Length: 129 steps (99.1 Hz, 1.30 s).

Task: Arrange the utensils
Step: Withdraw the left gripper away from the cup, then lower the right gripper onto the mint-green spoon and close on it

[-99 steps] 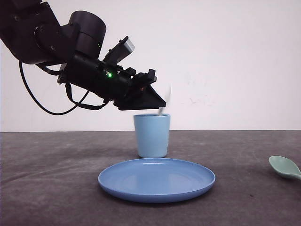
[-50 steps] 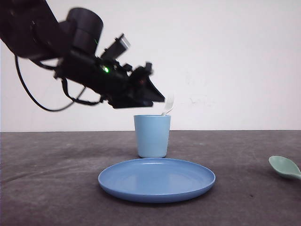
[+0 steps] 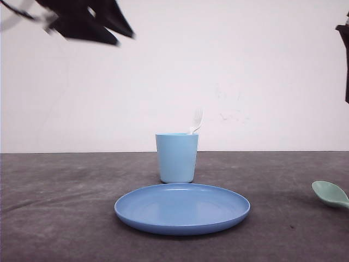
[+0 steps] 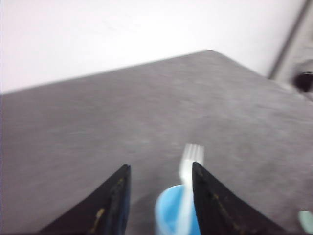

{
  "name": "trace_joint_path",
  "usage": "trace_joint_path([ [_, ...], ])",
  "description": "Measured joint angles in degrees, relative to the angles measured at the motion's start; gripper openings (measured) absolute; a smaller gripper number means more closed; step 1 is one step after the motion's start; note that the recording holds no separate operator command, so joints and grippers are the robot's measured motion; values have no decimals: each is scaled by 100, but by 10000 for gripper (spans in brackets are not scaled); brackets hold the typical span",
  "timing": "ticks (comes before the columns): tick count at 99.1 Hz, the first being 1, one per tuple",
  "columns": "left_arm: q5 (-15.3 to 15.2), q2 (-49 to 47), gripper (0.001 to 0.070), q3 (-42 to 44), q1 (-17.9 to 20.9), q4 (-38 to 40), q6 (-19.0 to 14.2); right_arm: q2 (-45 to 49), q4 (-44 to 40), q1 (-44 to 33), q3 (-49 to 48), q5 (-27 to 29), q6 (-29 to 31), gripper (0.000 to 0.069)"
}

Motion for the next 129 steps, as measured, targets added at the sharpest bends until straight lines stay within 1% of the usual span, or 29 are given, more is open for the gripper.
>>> trace_joint_path([
  [4,-297,-302,229,0,0,-356,109,0,2,85,0,17,74,631],
  [8,-481,-531,229,0,22,-656,177,2,2,155,0,39,131,631],
  [14,-564,-824,229,-17,92,-1051,225,20,7,267,0,140,232,631],
  [21,-581,-1126,229,-175,219,-1279,262,61,26,380,0,173,313,624],
  [32,-599,-1622,229,-715,476,-1497,249,197,44,540,0,269,439,618],
  [45,-608,-2216,229,-1364,798,-1613,133,474,103,680,0,306,570,618],
  [58,-608,-2817,229,-1788,1115,-1727,-4,850,245,802,0,315,699,618],
  [68,-608,-3080,229,-2022,1349,-1799,-83,1193,365,883,0,317,804,618],
  [79,-608,-3132,229,-2164,1550,-1910,-219,1596,459,955,0,317,901,618],
  [95,-608,-3132,229,-2168,1580,-1923,-356,2090,739,1062,0,326,1086,618],
  [118,-608,-3132,229,-2168,1580,-1921,-413,2621,1150,1281,0,614,1351,615],
  [124,-608,-3132,229,-2168,1580,-1919,-415,2736,1263,1318,0,708,1412,603],
  [129,-608,-3132,229,-2168,1580,-1919,-415,2830,1357,1329,0,763,1451,573],
])
